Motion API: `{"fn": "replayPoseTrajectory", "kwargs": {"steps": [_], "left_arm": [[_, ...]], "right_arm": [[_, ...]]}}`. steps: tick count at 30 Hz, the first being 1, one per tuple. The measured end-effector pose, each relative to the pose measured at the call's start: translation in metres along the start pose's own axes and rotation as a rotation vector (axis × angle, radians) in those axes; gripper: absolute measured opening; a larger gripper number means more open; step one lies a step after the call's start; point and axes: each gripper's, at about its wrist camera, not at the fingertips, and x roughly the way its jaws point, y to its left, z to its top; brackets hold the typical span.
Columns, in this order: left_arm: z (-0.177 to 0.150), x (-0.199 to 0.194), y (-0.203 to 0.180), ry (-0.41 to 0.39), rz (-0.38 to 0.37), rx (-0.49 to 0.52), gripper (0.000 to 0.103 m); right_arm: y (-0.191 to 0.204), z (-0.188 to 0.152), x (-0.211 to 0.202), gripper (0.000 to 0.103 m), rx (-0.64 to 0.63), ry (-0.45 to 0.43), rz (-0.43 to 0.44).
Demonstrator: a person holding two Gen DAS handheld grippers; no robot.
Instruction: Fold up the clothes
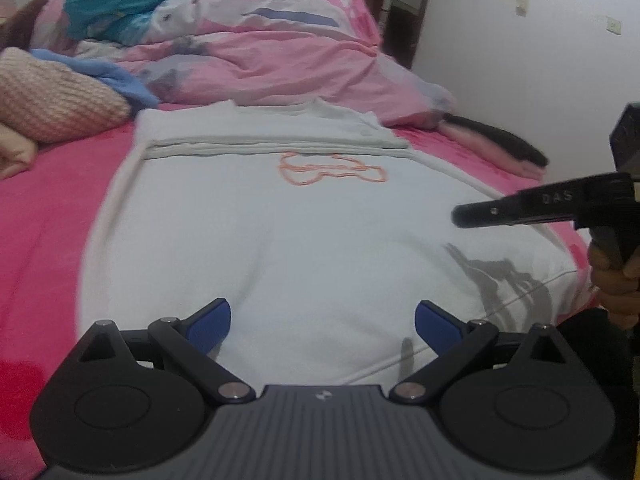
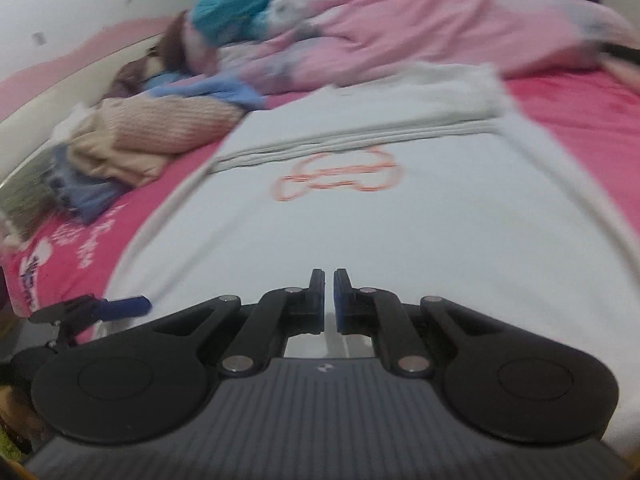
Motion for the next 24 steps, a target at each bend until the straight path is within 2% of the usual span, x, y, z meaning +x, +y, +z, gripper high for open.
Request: {"fn": "replayPoseTrajectory", "kwargs": {"steps": [3, 5, 7, 9, 12, 14, 17, 21, 22, 24], "left_arm": [[-0.004, -0.008, 0.011, -0.004, 0.016, -0.008, 0.099], [-0.006, -0.013, 0.018, -0.014, 0.002, -0.019, 0.099], [-0.008, -0.017, 0.022, -0.021, -0.008, -0.025, 0.099], [-0.009, -0.019, 0.026, -0.025, -0.025, -0.027, 0.099], [-0.010, -0.021, 0.030, -0.030, -0.043, -0.027, 0.099], [-0.011, -0.023, 0.031, -0.030, -0.048, -0.028, 0.099], [-0.010, -0.027, 0.035, -0.026, -0.042, -0.039, 0.099], [-0.011, -0.033, 0.043, -0.026, -0.006, -0.050, 0.099], [-0.012, -0.034, 0.047, -0.027, 0.009, -0.059, 0.100], [-0.014, -0.037, 0.056, -0.030, 0.026, -0.080, 0.099]], "right_arm": [[0.000, -0.001, 0.015, 0.005, -0.017, 0.032, 0.045], [-0.008, -0.007, 0.024, 0.003, -0.019, 0.086, -0.014], [-0.027, -0.010, 0.013, 0.000, 0.021, 0.076, -0.057], [-0.044, -0.008, -0.005, 0.000, 0.095, 0.054, -0.155], [-0.044, -0.003, -0.022, 0.002, 0.090, 0.029, -0.300], [-0.030, 0.000, -0.020, 0.004, 0.056, -0.001, -0.289], [-0.006, 0.004, 0.000, 0.004, 0.018, -0.049, -0.147], [0.007, 0.007, 0.038, 0.004, -0.009, -0.045, -0.019], [0.003, 0.006, 0.040, 0.004, 0.025, -0.034, -0.007], [-0.016, 0.006, 0.039, 0.000, 0.100, -0.031, -0.096]]}}
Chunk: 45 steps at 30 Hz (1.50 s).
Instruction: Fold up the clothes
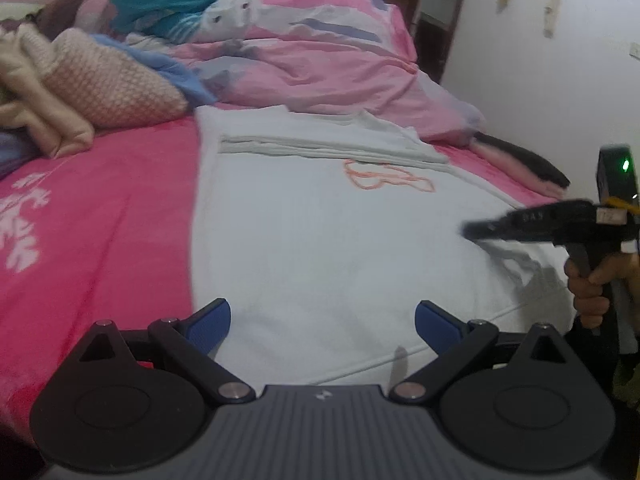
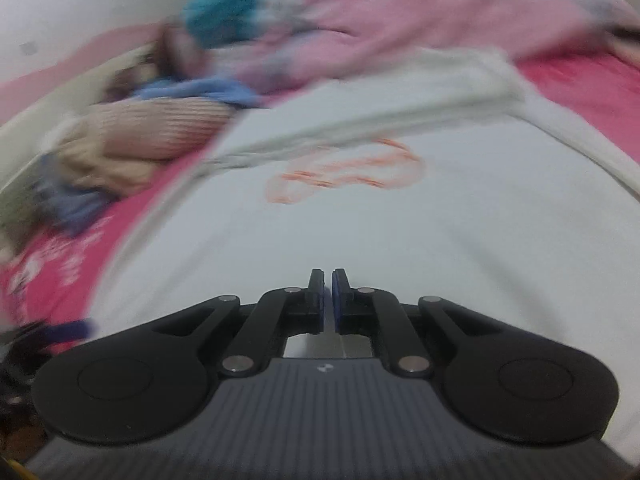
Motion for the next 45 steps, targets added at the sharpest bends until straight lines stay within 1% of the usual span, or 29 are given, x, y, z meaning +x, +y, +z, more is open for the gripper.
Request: {"fn": "replayPoseTrajectory", "kwargs": {"steps": [1, 2, 3, 4, 6, 8, 9, 10, 13, 17, 19, 20, 22, 23, 24, 25, 26, 27, 28, 29, 30, 31, 33, 36, 40, 45], "left_arm": [[-0.001, -0.001, 0.005, -0.002, 0.004, -0.012, 0.099], [-0.001, -0.002, 0.010, -0.004, 0.007, -0.023, 0.100], [-0.002, -0.004, 0.014, -0.005, 0.011, -0.035, 0.100], [-0.002, -0.005, 0.019, -0.007, 0.013, -0.047, 0.100], [-0.002, -0.006, 0.030, -0.011, 0.011, -0.079, 0.099], [-0.001, -0.009, 0.039, -0.020, 0.016, -0.106, 0.099], [0.001, -0.010, 0.041, -0.024, 0.029, -0.115, 0.099], [0.002, -0.010, 0.044, -0.028, 0.042, -0.124, 0.099], [0.007, -0.008, 0.050, -0.037, 0.082, -0.128, 0.099], [0.019, 0.006, 0.050, -0.033, 0.132, -0.067, 0.099], [0.025, 0.017, 0.051, -0.009, 0.149, -0.048, 0.093], [0.028, 0.024, 0.052, 0.006, 0.155, -0.043, 0.089], [0.034, 0.033, 0.053, 0.018, 0.150, -0.041, 0.087], [0.038, 0.036, 0.053, 0.022, 0.144, -0.040, 0.081], [0.041, 0.040, 0.053, 0.025, 0.138, -0.040, 0.073], [0.044, 0.044, 0.053, 0.029, 0.132, -0.039, 0.070], [0.047, 0.048, 0.053, 0.033, 0.126, -0.038, 0.062], [0.050, 0.052, 0.052, 0.036, 0.126, -0.035, 0.053], [0.051, 0.055, 0.050, 0.037, 0.146, -0.022, 0.046], [0.053, 0.058, 0.048, 0.037, 0.164, -0.010, 0.030], [0.054, 0.060, 0.047, 0.036, 0.180, -0.004, 0.008], [0.055, 0.060, 0.045, 0.033, 0.199, -0.005, 0.005], [0.057, 0.056, 0.043, 0.017, 0.244, -0.016, 0.004], [0.058, 0.049, 0.042, 0.003, 0.297, -0.033, 0.004], [0.060, 0.050, 0.042, 0.012, 0.329, -0.048, 0.004], [0.057, 0.056, 0.042, 0.028, 0.359, -0.023, 0.004]], "right_arm": [[-0.009, 0.002, -0.002, 0.000, 0.042, -0.009, -0.051], [-0.013, 0.005, -0.008, 0.000, 0.092, -0.027, -0.080], [-0.013, 0.009, -0.013, 0.005, 0.117, -0.049, -0.106], [-0.005, 0.012, -0.015, 0.005, 0.098, -0.075, -0.113], [0.021, 0.017, -0.012, 0.005, 0.035, -0.108, -0.053], [0.050, 0.020, 0.003, 0.005, 0.002, -0.089, 0.096], [0.065, 0.022, 0.013, 0.005, -0.021, -0.070, 0.147], [0.081, 0.022, 0.024, 0.005, -0.059, -0.052, 0.174], [0.116, 0.019, 0.041, 0.005, -0.186, -0.024, 0.208], [0.126, 0.018, 0.033, 0.005, -0.213, -0.013, 0.222], [0.120, 0.017, 0.025, 0.005, -0.198, -0.011, 0.214], [0.116, 0.015, 0.022, 0.005, -0.191, -0.009, 0.208], [0.102, 0.008, 0.014, 0.005, -0.167, -0.001, 0.188], [0.097, 0.003, 0.012, 0.005, -0.154, 0.004, 0.181], [0.092, -0.001, 0.012, 0.005, -0.141, 0.007, 0.176], [0.087, -0.005, 0.012, 0.005, -0.128, 0.011, 0.170], [0.082, -0.009, 0.011, 0.005, -0.117, 0.012, 0.160], [0.078, -0.013, 0.012, 0.005, -0.107, 0.010, 0.156], [0.073, -0.015, 0.011, 0.005, -0.093, 0.006, 0.157], [0.070, -0.016, 0.011, 0.005, -0.080, -0.002, 0.162], [0.066, -0.017, 0.011, 0.005, -0.070, -0.011, 0.167], [0.062, -0.017, 0.012, 0.005, -0.068, -0.019, 0.166], [0.057, -0.017, 0.013, 0.005, -0.067, -0.036, 0.154], [0.047, -0.018, 0.014, 0.003, -0.041, -0.051, 0.166], [0.035, -0.020, 0.015, 0.002, -0.022, -0.059, 0.185], [0.027, -0.020, 0.014, 0.002, -0.003, -0.065, 0.191]]}}
